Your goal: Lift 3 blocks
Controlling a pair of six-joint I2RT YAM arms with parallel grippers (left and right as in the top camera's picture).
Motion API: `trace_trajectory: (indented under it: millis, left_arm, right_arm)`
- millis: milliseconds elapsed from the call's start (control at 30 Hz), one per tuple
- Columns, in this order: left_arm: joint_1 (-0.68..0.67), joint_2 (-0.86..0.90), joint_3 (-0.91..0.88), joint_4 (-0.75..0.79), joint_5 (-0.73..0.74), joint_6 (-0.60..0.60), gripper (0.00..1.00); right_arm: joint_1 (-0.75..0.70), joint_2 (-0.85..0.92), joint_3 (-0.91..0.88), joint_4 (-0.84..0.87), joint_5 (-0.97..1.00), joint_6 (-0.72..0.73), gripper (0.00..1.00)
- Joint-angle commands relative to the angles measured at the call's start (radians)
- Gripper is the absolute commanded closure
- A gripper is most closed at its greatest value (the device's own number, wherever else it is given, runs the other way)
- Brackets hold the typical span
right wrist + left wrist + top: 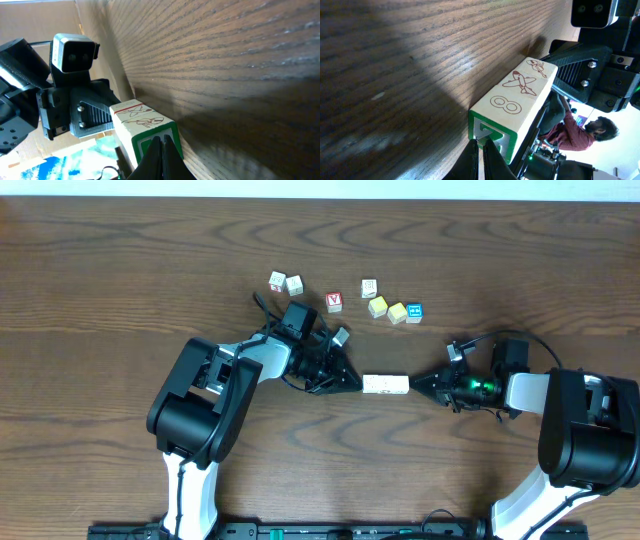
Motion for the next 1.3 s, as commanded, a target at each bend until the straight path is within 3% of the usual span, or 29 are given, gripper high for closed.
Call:
trace_trajectory:
  millis: [0,1267]
  left_arm:
    - [-0.010,0.009,-0.005,0.001,0.000,0.003,0.93]
    - [-0.011,-0.046,-0.005,-0.022,-0.039,0.014,0.93]
  right_arm:
    - [0.028,0.002,-0.003,-0.003,-0.043,0.006,0.99]
    - [0.082,-0.044,-0.003,0.024,-0.047,0.040,0.99]
